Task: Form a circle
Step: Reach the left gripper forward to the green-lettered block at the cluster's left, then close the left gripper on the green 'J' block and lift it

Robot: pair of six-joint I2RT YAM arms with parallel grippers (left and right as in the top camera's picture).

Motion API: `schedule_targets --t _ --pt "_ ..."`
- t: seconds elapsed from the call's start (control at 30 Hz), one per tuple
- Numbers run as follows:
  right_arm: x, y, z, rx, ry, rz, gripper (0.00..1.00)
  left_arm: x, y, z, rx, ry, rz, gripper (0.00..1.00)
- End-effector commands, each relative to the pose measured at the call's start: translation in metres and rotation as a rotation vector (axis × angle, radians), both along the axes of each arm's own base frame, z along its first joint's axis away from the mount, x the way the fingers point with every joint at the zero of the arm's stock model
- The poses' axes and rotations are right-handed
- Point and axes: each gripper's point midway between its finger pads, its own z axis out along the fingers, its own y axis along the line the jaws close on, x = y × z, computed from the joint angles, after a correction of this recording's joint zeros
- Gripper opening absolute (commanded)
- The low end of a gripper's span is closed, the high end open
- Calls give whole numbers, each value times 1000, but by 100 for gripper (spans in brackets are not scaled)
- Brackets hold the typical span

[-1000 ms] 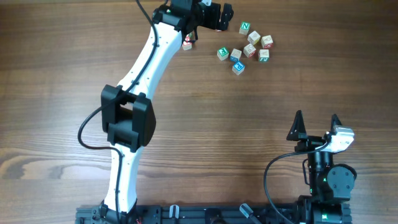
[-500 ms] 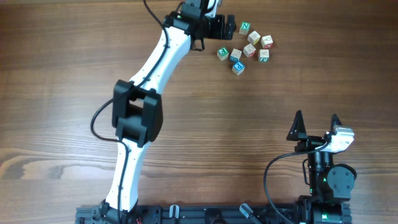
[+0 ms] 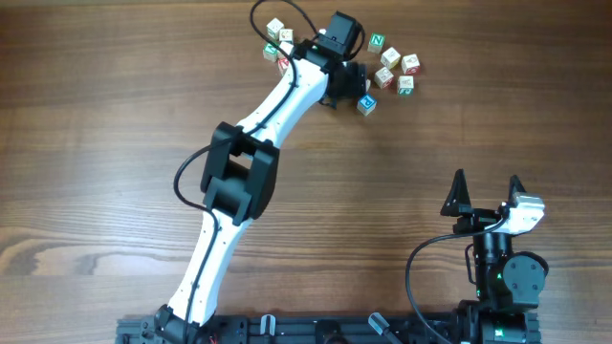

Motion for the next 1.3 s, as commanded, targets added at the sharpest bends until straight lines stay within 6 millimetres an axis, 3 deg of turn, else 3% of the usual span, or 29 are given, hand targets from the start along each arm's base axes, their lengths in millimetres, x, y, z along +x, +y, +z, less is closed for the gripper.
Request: schedule_targets --t 0.0,0.03,0.1,0.13,0.23,0.5,0.57,0.67,0.77,0.87,0.93,0.97,1.03,1.17,1.27 --pt "0 -2 1 -18 -5 -13 100 -6 24 -29 125 31 34 66" --pt "0 -2 1 -18 -5 -13 100 -6 24 -29 125 31 34 58" --pt "0 -2 1 -19 -5 -13 100 -6 24 -29 125 31 35 59" --pt "0 -2 1 -18 -5 -12 100 -5 24 -29 125 29 35 61" --pt "0 -2 1 -18 -5 -13 100 1 24 -27 130 -1 44 96" --pt "0 -2 1 -18 -5 -12 100 23 10 -15 43 -80 102 100" --pt "0 -2 1 -18 -5 -13 100 25 10 -15 32 -85 124 92" --pt "0 -2 1 -18 -5 -13 100 25 10 -18 33 -84 124 89" --pt "0 -2 1 -18 -5 -13 100 23 11 -36 47 -62 123 89" --pt "0 -2 1 -18 -5 -12 100 17 15 -60 75 -23 118 72" --pt "0 -2 1 -18 -5 -13 100 16 16 -61 78 -19 117 62" --pt "0 -2 1 -19 -5 -12 100 16 16 -61 78 -20 117 51" --pt "0 -2 1 -18 -5 -12 100 14 17 -62 85 -9 117 41" --pt "0 -2 1 -18 -5 -12 100 7 26 -60 140 3 89 29" --pt "0 -2 1 -18 -5 -13 100 7 38 -34 197 -26 90 28"
